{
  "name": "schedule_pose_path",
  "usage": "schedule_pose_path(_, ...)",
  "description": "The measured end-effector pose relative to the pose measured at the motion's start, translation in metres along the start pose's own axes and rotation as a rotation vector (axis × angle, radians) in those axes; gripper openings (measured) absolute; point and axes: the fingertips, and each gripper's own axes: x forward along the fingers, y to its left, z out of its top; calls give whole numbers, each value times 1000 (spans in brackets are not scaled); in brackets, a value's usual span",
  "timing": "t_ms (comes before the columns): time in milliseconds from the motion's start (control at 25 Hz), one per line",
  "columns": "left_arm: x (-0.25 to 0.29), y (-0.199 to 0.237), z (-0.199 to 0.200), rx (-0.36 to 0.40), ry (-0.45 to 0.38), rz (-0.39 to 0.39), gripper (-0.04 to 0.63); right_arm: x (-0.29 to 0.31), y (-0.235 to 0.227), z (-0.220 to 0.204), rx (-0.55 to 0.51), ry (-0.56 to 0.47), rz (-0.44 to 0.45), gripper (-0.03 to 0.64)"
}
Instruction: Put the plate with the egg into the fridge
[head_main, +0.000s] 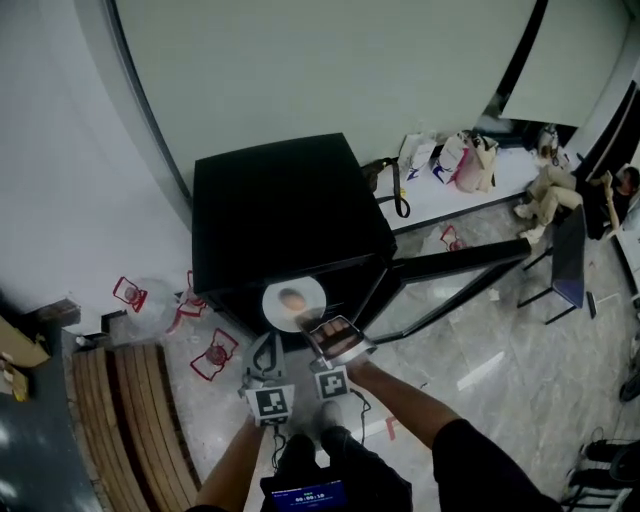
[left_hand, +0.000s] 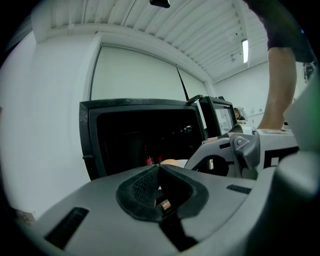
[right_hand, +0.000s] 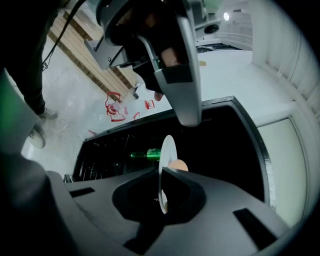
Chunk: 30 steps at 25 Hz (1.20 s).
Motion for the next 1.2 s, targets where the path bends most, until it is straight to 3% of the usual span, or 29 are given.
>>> schedule_pose_path(160, 17, 2, -30, 31, -3, 0, 9, 45, 27, 1, -65, -45, 27, 18)
schedule_pose_path(320, 43, 5, -60, 30, 7, -4, 11, 93, 53, -18, -115, -9, 36, 18)
schedule_pose_path(600, 91, 10, -120, 22, 58, 5, 10, 140, 79, -48, -101, 13, 37, 18)
schedule_pose_path(800, 110, 2, -140, 26, 78, -7, 11, 150, 88, -56, -118, 3, 47, 18)
schedule_pose_path(880, 112, 1, -143, 24, 88, -8, 10, 149, 97, -54, -91, -5, 120, 18)
schedule_pose_path(1000, 111, 2, -144, 24, 96, -6, 10, 145, 131, -44, 65, -35, 393, 20)
schedule_pose_path(1200, 108, 2, -140, 15, 108, -1, 10, 159, 137, -48, 159, -20, 620, 68)
